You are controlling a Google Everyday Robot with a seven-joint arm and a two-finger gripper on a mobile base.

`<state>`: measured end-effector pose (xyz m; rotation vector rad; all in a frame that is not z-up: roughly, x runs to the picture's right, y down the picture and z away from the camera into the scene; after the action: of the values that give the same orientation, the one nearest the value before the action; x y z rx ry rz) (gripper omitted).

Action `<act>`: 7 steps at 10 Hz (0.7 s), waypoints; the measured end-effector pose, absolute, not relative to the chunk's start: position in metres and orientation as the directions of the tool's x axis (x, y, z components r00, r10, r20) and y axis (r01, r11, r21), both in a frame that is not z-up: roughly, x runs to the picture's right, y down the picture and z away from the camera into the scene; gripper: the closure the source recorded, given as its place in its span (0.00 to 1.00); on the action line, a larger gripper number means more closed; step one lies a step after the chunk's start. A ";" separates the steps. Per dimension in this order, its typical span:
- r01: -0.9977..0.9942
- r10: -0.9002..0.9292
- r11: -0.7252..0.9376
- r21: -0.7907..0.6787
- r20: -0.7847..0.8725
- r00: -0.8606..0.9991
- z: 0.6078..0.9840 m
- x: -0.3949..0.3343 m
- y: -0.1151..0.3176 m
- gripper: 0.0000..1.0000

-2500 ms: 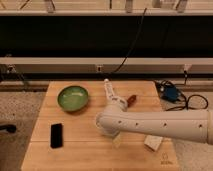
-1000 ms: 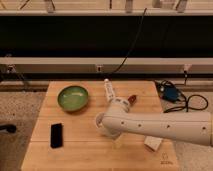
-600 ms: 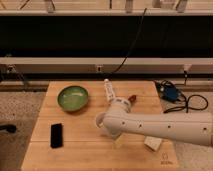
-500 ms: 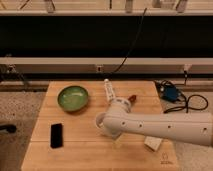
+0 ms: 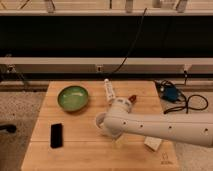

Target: Pick up the ceramic cup

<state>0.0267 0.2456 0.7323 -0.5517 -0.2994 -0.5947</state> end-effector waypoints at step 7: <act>0.591 -0.435 0.697 -0.406 0.416 0.799 0.733 0.031 0.248 0.20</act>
<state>0.0313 0.2482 0.7332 -0.5533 -0.3005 -0.5813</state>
